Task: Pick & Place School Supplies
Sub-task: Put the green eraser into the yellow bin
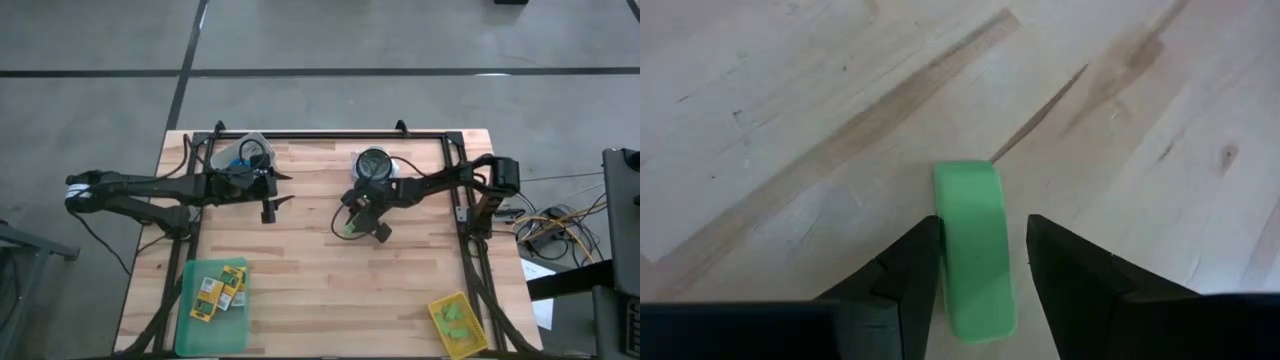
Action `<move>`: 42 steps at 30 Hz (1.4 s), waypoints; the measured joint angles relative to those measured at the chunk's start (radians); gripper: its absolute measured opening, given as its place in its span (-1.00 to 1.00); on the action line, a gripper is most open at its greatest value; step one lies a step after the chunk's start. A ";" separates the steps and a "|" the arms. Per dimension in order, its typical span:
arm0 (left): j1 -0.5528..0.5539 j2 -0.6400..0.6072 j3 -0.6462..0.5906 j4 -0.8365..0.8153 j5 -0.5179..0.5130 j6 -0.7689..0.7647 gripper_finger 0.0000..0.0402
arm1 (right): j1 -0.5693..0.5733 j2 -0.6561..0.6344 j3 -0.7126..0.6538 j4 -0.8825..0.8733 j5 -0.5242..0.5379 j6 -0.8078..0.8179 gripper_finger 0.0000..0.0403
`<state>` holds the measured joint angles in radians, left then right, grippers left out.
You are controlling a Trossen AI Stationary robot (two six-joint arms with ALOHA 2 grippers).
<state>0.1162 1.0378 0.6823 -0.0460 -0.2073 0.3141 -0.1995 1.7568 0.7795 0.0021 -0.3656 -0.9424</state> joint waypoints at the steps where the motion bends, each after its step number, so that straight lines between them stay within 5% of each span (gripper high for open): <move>1: 0.000 0.000 0.000 0.000 0.000 0.000 0.20 | 0.000 0.004 0.001 0.001 -0.002 0.000 -0.26; 30: 0.000 0.000 0.000 0.000 0.000 0.000 0.20 | -0.001 0.023 0.002 -0.067 -0.085 0.101 -0.27; 42: 0.000 0.000 0.000 0.000 0.000 0.000 0.20 | 0.000 0.019 0.001 -0.063 -0.083 0.104 -0.57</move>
<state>0.1162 1.0378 0.6822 -0.0460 -0.2070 0.3141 -0.1993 1.7759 0.7806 -0.0614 -0.4491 -0.8383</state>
